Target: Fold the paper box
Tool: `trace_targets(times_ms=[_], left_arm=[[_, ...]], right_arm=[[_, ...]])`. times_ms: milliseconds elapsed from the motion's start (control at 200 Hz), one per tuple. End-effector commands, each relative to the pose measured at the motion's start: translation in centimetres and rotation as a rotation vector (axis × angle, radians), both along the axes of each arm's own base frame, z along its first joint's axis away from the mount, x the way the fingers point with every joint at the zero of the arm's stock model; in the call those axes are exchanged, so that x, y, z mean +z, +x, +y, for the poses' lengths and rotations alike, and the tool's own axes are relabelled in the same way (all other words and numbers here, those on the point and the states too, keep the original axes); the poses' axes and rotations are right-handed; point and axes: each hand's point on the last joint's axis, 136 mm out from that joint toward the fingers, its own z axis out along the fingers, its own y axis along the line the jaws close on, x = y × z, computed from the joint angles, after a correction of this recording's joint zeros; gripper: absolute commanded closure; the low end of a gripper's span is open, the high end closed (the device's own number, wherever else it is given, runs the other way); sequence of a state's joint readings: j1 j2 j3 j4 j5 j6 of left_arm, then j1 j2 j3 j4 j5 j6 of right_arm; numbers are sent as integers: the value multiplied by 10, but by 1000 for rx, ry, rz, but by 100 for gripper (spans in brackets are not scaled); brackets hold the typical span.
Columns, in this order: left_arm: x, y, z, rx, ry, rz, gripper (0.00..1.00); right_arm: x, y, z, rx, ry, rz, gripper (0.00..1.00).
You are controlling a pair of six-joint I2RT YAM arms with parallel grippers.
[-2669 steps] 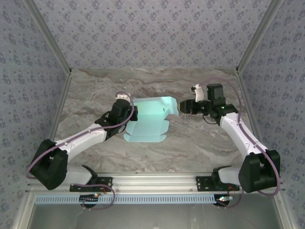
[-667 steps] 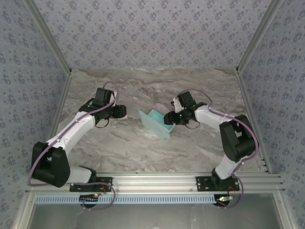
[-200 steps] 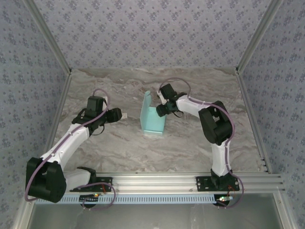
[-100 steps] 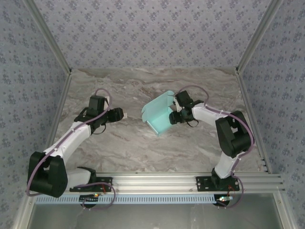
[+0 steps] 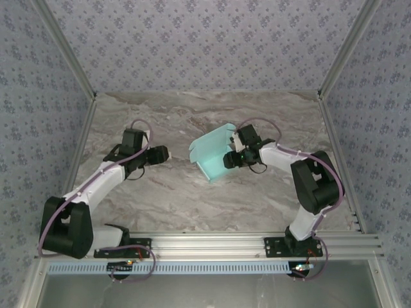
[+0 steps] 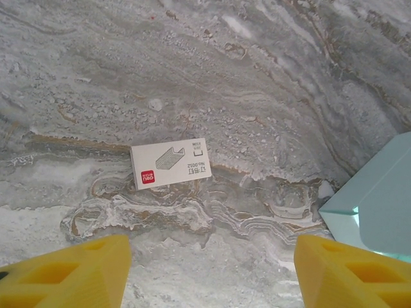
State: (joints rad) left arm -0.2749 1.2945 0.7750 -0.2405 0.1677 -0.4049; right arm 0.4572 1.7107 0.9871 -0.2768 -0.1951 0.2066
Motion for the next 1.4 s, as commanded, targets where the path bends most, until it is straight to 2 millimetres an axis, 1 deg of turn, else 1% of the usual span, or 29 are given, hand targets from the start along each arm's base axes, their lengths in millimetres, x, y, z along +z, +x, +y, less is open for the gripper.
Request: trace_targets(times_ms=[0,80,120,260,370,390,415,460,525,610,824,1064,1214,1394], left_arm=[[-8,7,3,17,13,16,28],[-17,13,3,18,26,41,26],[-21,17,3,18,37,54,25],[-38,31,3,26,89,126,24],[-50,40,1,19,137,166,22],[-51,42,0,18,144,169,22],[-54,44,0,15,152,177,22],[-59,48,-2,11,166,193,21],[-66,51,-3,7,187,213,19],[-71,55,-5,3,207,224,19],[-84,56,-16,-17,266,255,20],[-93,56,-14,2,308,270,28],[-97,54,-18,-7,310,276,33],[-100,50,-19,-12,312,284,34]], right_arm=[[16,-12,15,10,81,-11,37],[20,-17,16,9,87,-26,36],[23,-18,13,2,83,-36,36],[38,-18,4,-7,63,-79,33],[44,-19,0,-8,58,-96,31],[45,-19,0,-8,59,-100,30],[46,-19,0,-5,60,-101,25],[48,-20,1,-3,64,-109,21],[50,-22,2,5,66,-117,20],[52,-24,1,11,69,-127,19],[55,-26,-1,17,63,-138,19],[51,-28,0,20,66,-130,19],[50,-28,-1,17,66,-128,19],[49,-29,-2,12,60,-122,19]])
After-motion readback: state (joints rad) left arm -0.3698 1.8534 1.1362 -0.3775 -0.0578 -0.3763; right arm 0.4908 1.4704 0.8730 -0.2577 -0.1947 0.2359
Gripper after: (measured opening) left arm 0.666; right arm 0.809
